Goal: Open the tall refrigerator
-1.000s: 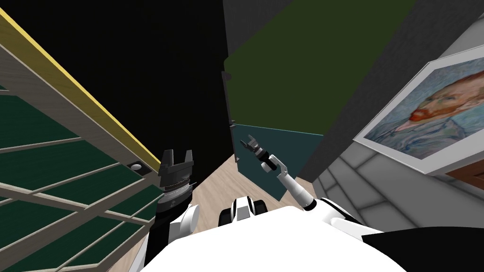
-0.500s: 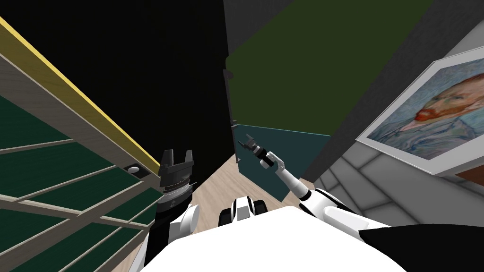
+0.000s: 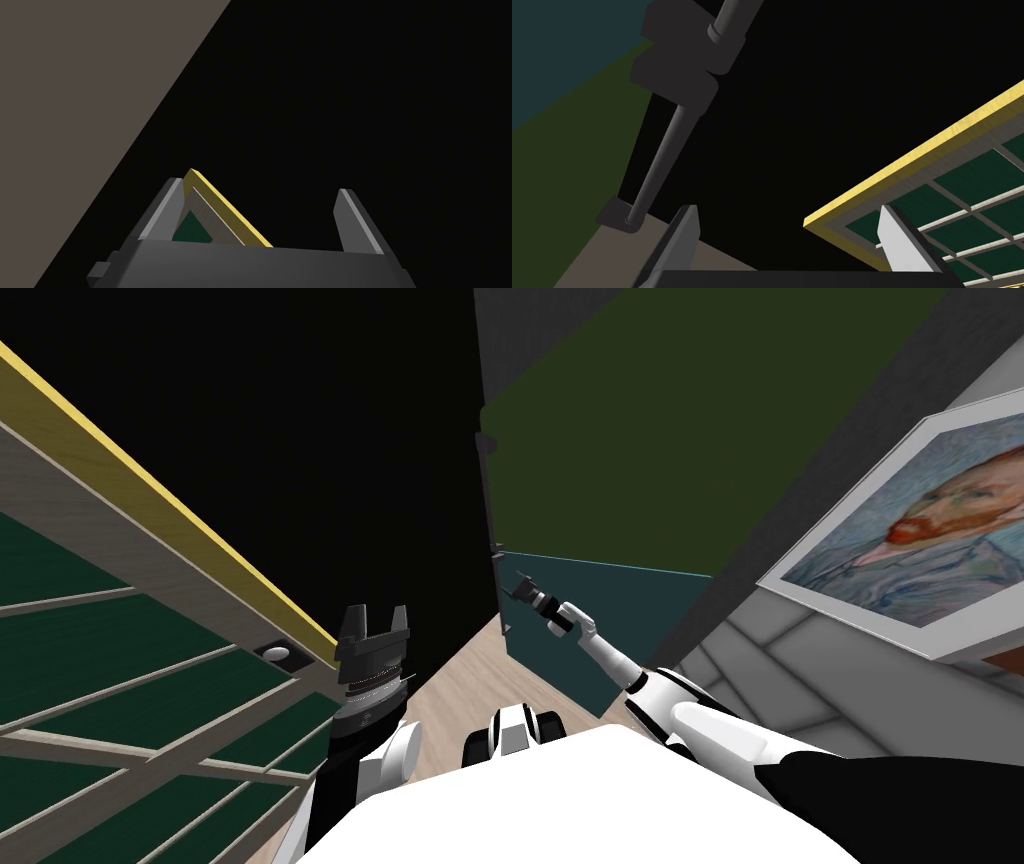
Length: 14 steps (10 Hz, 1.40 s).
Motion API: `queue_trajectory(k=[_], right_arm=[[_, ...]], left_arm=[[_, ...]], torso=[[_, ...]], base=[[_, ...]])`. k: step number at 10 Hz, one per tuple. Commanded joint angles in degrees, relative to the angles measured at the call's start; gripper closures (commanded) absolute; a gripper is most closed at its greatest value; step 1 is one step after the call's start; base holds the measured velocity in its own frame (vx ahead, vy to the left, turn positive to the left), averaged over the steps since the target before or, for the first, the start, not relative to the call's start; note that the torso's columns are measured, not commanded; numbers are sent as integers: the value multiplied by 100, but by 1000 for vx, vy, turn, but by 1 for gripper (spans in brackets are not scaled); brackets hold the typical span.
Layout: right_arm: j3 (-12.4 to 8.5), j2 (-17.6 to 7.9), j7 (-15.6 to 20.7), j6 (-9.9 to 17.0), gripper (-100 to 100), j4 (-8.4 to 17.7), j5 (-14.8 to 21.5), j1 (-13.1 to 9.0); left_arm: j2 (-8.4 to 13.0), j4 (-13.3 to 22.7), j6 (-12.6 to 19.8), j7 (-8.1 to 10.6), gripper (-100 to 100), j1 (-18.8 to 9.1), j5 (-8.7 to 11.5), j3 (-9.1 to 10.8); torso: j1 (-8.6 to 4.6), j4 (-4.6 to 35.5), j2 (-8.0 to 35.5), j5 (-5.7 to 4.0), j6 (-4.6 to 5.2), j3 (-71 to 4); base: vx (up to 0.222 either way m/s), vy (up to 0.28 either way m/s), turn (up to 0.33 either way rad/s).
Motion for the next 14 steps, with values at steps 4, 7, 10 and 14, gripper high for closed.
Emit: queue_trajectory(k=[4, 7, 10, 14], right_arm=[[219, -239, 739, 104, -100, 536, 292, -568], [383, -429, 1222, 178, -100, 930, 509, -985], [530, -621, 1674, 242, -100, 1278, 705, -1360], [658, -813, 2087, 295, -100, 1567, 875, -1683]], left_arm=[[0, 0, 0, 0, 0, 0, 0, 0], [0, 0, 0, 0, 0, 0, 0, 0], [0, 0, 0, 0, 0, 0, 0, 0], [0, 0, 0, 0, 0, 0, 0, 0]], torso=[[-1, 0, 1, 0, 0, 1], [-4, 1, 4, -1, 0, 2], [-1, -1, 0, 0, 0, 0], [0, 0, 1, 0, 1, 1]], base=[[34, 45, -21], [32, 45, -22], [42, 56, -23], [27, 41, -18]])
